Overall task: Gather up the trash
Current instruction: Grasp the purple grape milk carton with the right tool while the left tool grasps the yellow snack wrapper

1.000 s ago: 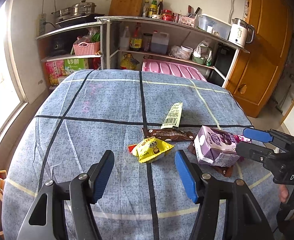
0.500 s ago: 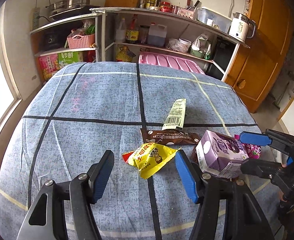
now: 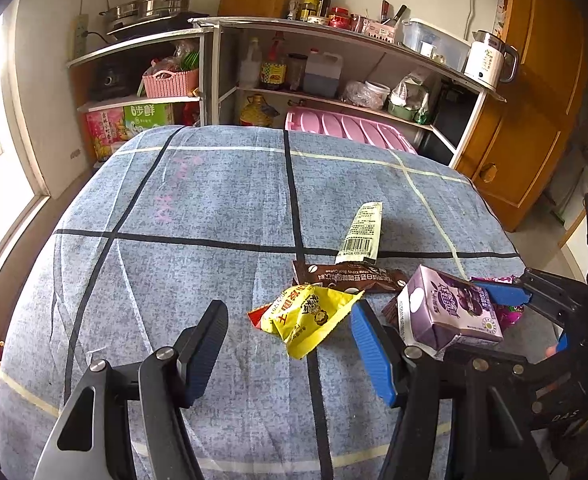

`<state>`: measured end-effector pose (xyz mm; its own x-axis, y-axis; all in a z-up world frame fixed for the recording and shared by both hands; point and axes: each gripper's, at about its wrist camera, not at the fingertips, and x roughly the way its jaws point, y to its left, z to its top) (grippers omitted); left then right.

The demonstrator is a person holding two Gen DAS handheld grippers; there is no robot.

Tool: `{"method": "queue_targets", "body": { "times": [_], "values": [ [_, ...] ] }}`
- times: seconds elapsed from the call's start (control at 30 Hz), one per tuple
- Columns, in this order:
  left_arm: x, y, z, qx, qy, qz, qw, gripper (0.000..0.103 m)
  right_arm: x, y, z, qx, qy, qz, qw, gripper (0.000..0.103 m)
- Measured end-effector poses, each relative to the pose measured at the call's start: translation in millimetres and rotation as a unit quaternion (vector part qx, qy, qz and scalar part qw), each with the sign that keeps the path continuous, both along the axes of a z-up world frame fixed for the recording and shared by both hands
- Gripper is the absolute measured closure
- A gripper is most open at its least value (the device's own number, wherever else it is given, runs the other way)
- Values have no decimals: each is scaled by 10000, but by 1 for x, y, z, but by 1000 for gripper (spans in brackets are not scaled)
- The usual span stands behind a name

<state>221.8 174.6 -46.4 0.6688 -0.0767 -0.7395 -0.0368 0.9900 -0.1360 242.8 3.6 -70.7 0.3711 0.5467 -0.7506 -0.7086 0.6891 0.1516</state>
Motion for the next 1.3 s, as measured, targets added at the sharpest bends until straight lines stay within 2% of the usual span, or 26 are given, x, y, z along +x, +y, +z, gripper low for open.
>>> {"method": "queue_targets", "body": {
  "times": [0.13, 0.33, 0.5, 0.57, 0.63, 0.77, 0.8, 1.03, 1.3],
  "values": [
    [5, -1, -1, -17, -7, -45, 10000, 40, 0, -6, 3, 234, 143, -97, 9996, 32],
    [12, -6, -8, 31, 127, -31, 9999, 39, -2, -16, 4, 300, 131, -353, 9988, 38],
    [17, -6, -14, 43, 176, 74, 9998, 40, -6, -25, 5, 373, 153, -473, 9981, 40],
    [18, -8, -17, 146, 202, 98, 9996, 44, -8, -30, 6, 482, 176, -561, 9971, 41],
    [19, -8, -19, 96, 235, 87, 9996, 56, -10, -35, 8, 584, 213, -647, 9960, 41],
    [18, -7, -19, 86, 214, 93, 9997, 61, -18, -41, 14, 729, 181, -721, 9946, 41],
    [17, -7, -18, 73, 185, 96, 9998, 64, -20, -42, 15, 738, 159, -741, 9944, 41],
    [4, -11, -10, 146, 107, 75, 9998, 64, -27, -52, 23, 860, 90, -893, 9923, 41],
    [-22, -38, 16, 191, -155, -243, 9994, 64, -43, -74, 38, 1021, -69, -1188, 9876, 41]
  ]
}}
